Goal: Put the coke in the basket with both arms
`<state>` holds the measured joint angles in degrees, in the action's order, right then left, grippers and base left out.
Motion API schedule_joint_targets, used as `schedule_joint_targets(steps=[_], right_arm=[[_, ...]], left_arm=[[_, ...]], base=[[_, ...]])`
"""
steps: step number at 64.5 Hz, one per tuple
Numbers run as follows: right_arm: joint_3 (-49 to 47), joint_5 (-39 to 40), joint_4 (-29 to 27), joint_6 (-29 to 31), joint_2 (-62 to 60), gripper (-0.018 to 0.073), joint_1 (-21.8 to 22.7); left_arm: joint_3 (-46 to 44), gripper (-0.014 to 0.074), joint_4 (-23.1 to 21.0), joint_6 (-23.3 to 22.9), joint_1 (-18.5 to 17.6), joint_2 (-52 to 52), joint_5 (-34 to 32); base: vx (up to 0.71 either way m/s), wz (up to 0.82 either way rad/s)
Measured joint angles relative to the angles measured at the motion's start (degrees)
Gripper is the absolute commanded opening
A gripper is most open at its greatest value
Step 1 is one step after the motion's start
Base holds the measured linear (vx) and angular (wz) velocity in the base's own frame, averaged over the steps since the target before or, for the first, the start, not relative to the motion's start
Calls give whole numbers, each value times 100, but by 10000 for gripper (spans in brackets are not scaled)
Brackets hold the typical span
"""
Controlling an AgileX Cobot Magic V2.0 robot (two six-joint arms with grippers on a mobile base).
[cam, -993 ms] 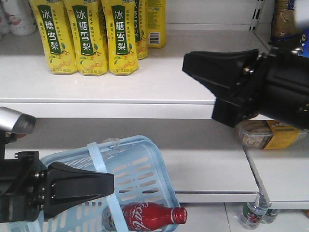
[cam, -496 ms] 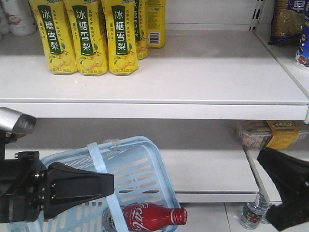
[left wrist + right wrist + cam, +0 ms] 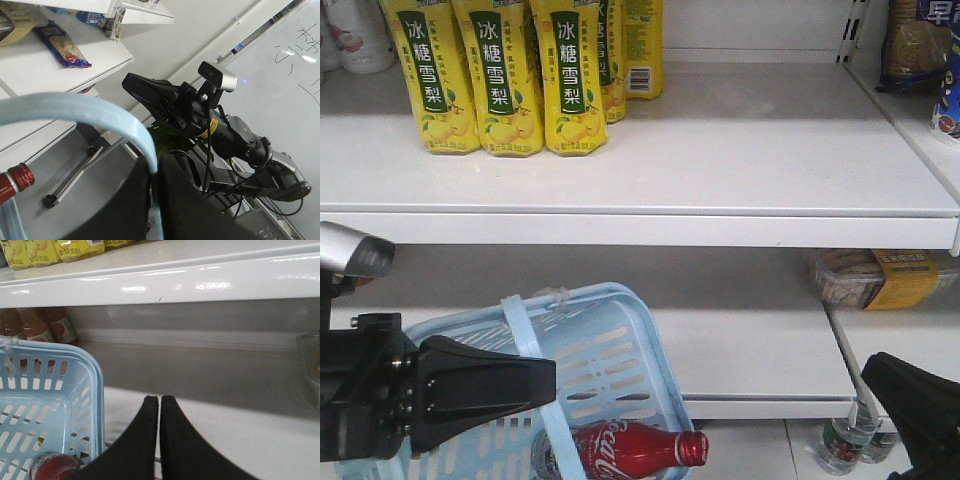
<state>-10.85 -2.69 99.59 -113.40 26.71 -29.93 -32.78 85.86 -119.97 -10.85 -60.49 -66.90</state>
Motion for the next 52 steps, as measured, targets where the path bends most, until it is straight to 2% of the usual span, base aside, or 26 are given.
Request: schedule_joint_targets(steps=[41, 47, 52], right_arm=[[0, 5, 0, 5, 0, -5, 0], [0, 0, 0, 5, 0, -5, 0], [0, 0, 0, 5, 0, -5, 0]], left_arm=[[0, -6, -52, 8, -21, 0, 6], [0, -6, -95, 169, -47, 0, 261], [0, -6, -189, 242, -55, 0, 769]], base=[[0, 0], [0, 0], [0, 0]])
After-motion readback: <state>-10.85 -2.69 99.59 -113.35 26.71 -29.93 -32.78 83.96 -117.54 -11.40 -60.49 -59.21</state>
